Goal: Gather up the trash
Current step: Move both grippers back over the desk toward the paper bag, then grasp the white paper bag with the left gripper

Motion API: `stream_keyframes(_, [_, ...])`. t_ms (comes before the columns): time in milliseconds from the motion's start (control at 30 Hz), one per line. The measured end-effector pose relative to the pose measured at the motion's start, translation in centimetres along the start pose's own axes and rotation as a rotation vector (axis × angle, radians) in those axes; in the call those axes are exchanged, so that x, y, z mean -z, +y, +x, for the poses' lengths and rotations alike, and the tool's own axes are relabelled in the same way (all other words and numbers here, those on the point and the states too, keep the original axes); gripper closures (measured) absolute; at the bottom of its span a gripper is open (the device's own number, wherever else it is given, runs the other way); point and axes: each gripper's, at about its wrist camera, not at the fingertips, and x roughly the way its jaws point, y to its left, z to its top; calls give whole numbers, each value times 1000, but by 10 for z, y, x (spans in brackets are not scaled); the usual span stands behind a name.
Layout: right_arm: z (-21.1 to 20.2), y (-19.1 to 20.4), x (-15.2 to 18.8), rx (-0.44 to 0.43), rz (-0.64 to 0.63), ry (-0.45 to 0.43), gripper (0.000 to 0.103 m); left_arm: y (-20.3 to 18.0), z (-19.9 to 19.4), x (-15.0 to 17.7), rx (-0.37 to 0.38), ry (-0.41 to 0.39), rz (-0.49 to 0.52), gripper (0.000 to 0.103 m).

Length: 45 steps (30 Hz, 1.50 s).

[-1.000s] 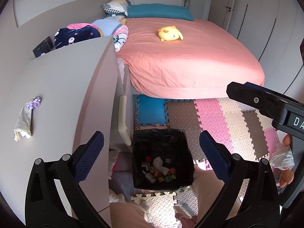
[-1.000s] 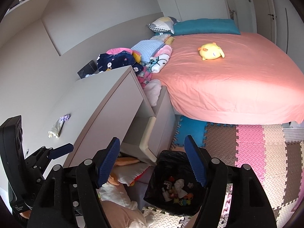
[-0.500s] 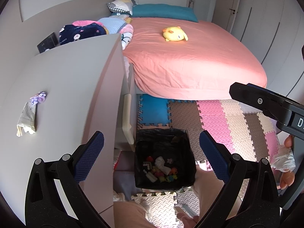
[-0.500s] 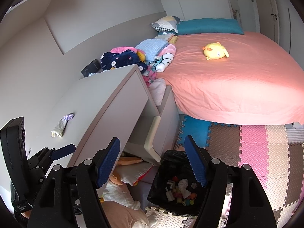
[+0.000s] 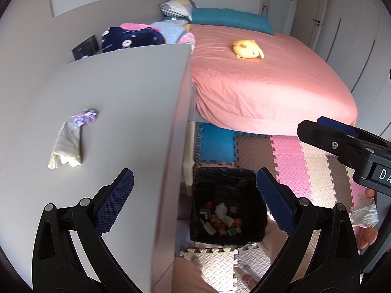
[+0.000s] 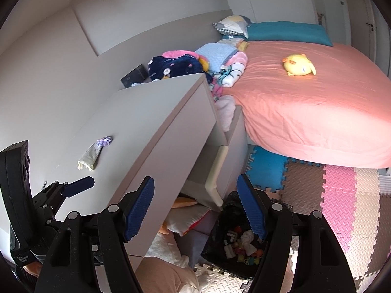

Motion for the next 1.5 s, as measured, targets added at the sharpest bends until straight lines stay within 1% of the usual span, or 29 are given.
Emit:
stream_keyframes(567, [43, 55, -20, -72, -66, 46, 32, 64, -9, 0, -77, -10, -98, 7])
stream_keyframes(700, [54, 67, -24, -83, -81, 57, 32, 84, -5, -1, -102, -11, -126, 7])
stream_keyframes(933, [74, 81, -29, -105, -104, 78, 32, 125, 1, -4, -142, -28, -219, 7])
stream_keyframes(1067, [86, 89, -31, -111, -111, 93, 32, 139, 9, -6, -165, -19, -225, 7])
stream_keyframes(1167, [96, 93, -33, -116, -109, 102, 32, 146, 19, -6, -193, 9, -225, 7])
stream_keyframes(1200, [98, 95, -33, -117, -110, 105, 32, 149, 22, -5, -199, 18, -228, 8])
stream_keyframes(1233, [100, 97, -33, -118, -112, 107, 32, 152, 24, -6, -202, 23, -230, 12])
stream_keyframes(1300, [106, 102, -34, -121, -118, 111, 32, 156, 27, -6, -196, 33, -230, 20])
stream_keyframes(1367, [111, 107, -34, -125, -123, 114, 32, 159, 30, -5, -187, 43, -231, 32])
stream_keyframes(1400, [114, 110, -34, -128, -126, 117, 32, 160, 31, -4, -185, 47, -232, 34])
stream_keyframes(1433, [115, 112, -35, -129, -127, 119, 32, 161, 32, -3, -185, 52, -233, 40])
stream_keyframes(1500, [121, 118, -36, -136, -136, 123, 32, 164, 31, -2, -184, 46, -241, 46])
